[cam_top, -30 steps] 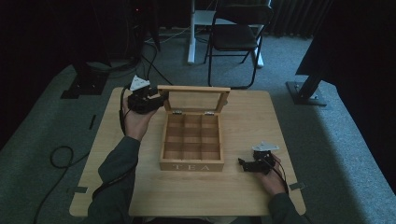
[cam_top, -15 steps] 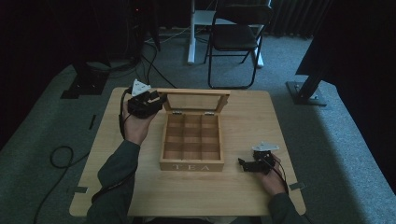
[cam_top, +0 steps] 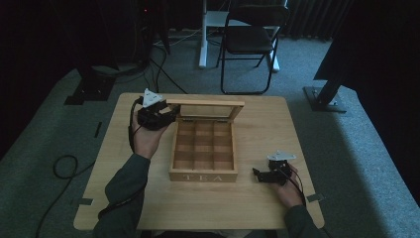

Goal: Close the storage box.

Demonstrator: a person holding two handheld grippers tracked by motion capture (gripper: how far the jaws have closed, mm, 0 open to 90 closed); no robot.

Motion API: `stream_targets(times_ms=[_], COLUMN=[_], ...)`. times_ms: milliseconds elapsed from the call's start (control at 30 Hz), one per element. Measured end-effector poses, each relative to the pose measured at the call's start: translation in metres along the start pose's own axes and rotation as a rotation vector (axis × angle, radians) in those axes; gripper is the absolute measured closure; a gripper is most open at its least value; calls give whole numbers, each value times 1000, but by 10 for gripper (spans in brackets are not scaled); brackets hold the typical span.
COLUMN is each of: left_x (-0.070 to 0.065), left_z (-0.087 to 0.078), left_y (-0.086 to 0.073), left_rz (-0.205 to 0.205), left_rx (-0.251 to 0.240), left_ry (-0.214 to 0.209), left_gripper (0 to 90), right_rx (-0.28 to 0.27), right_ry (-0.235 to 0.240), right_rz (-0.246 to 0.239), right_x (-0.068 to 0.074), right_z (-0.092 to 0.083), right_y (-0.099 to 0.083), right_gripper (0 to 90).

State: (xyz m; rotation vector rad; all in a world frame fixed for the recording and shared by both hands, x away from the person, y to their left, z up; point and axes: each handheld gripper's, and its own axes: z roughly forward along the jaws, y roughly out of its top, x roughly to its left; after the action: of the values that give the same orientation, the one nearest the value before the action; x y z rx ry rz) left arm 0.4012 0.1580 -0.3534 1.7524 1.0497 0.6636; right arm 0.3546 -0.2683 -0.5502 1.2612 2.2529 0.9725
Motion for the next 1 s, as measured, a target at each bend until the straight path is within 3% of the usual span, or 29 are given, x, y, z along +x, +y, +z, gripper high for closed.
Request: stream_targets(times_ms=[367, 1000], left_x=[-6, -10], left_z=[-2, -10], left_y=[-8, -24], left_rz=[-15, -46], left_rx=[15, 32], left_ry=[-3, -30], left_gripper=[429, 417], right_rx=[-1, -1], right_ry=[-2, -1], right_rz=[0, 0], right_x=[0, 0], right_z=[0, 0], right_y=[0, 0], right_gripper=[138, 138])
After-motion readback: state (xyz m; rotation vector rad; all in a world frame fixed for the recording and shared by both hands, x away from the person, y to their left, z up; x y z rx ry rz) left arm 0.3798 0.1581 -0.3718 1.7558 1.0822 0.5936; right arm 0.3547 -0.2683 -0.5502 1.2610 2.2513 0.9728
